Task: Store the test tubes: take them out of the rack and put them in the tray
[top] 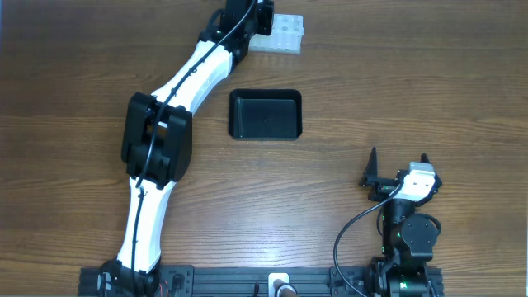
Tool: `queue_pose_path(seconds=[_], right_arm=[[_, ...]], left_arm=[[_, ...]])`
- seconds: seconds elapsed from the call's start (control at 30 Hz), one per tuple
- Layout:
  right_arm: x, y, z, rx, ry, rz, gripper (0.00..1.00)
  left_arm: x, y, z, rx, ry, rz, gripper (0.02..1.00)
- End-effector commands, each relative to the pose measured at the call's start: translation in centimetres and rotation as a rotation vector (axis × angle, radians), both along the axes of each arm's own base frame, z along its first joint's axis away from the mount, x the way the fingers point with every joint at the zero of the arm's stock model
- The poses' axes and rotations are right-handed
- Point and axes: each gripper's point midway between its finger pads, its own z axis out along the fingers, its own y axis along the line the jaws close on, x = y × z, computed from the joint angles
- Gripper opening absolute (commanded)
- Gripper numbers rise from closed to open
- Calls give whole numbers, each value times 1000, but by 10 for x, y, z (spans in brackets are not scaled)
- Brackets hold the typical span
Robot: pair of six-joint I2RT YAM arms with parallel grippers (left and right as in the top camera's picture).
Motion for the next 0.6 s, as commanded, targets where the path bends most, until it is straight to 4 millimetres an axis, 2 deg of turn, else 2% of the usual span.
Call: queue_pose_path(seconds=[0.03, 0.2, 0.33, 0.6], right_arm=[[0, -3, -1, -4, -3, -16, 993], [0, -3, -1, -4, -3, -16, 991], [0, -3, -1, -4, -3, -16, 991], [0, -3, -1, -4, -3, -16, 991]], left_arm=[[3, -4, -4, 6, -5, 21, 463], [3, -6, -9, 9, -5, 22, 457], [3, -7, -16, 13, 4, 22, 391], [3, -7, -17, 13, 6, 22, 286]])
